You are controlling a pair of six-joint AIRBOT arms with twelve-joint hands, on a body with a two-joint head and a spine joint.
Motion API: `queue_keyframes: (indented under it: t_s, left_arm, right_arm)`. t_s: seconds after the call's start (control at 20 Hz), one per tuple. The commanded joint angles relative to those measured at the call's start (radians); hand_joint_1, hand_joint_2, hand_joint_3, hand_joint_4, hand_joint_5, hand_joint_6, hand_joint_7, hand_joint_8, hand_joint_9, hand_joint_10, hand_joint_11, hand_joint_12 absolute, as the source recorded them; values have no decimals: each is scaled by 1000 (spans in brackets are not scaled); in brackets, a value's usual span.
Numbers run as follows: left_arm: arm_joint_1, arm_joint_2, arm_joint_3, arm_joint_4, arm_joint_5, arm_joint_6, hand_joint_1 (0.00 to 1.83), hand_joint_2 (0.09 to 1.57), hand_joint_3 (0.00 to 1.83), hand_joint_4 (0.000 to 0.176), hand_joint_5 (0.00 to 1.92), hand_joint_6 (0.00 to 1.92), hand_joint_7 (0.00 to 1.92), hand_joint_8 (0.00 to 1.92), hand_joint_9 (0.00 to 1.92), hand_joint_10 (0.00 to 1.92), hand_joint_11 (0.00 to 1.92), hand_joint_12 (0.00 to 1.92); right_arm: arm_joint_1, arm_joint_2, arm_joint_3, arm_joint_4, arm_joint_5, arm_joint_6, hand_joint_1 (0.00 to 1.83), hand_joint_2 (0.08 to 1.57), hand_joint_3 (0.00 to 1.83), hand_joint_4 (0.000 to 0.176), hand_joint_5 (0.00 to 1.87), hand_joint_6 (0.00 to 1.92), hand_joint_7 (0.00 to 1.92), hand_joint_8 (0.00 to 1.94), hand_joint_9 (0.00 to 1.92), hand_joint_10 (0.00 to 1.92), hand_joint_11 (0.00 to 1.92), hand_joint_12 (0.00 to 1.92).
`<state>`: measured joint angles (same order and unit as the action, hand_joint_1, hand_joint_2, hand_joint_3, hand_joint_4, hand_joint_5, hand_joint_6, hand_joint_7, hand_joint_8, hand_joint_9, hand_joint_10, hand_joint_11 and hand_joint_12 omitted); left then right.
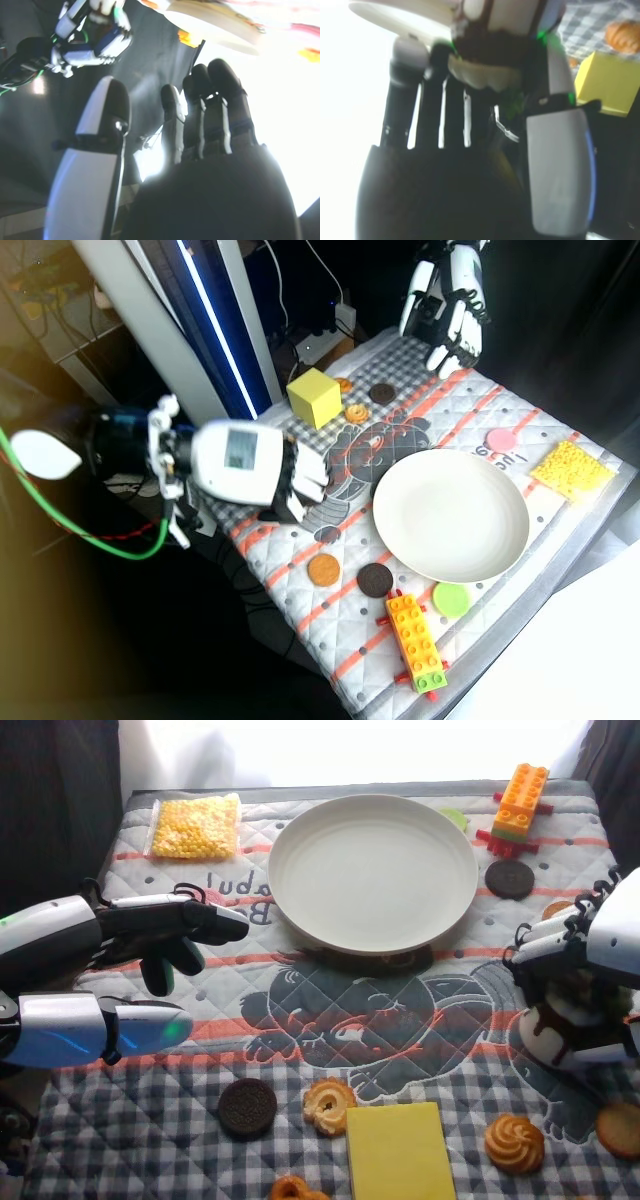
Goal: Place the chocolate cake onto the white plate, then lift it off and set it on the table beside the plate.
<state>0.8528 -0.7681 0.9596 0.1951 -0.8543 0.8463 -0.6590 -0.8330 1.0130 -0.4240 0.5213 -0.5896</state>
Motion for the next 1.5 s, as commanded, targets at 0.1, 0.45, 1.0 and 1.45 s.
queue_keyframes:
  t_s: [0.1,0.45,1.0,1.45]
  left_arm:
    - [-6,6,-1,-28,-132,-9,938,1270,0,30,235,396,155,465,59,1189,130,1693]
    - [18,6,0,-54,-140,1,916,1264,0,76,225,226,247,148,3,1241,58,1801]
    - [71,13,-4,-139,-238,36,812,1240,0,46,227,85,283,19,122,241,0,837]
    - [78,17,-8,-221,-379,90,661,1171,0,83,52,8,130,1,123,96,0,832]
  right_arm:
    - [-5,7,6,36,81,3,854,1143,0,0,6,343,12,286,7,670,3,1724]
    - [-8,120,-63,43,179,3,627,1050,0,7,0,0,0,0,0,0,0,2]
    - [-132,251,-174,280,494,-196,545,1065,14,33,0,0,0,0,8,3,30,14]
    - [-297,226,-187,490,781,-293,666,1108,3,44,0,0,0,0,0,0,0,279]
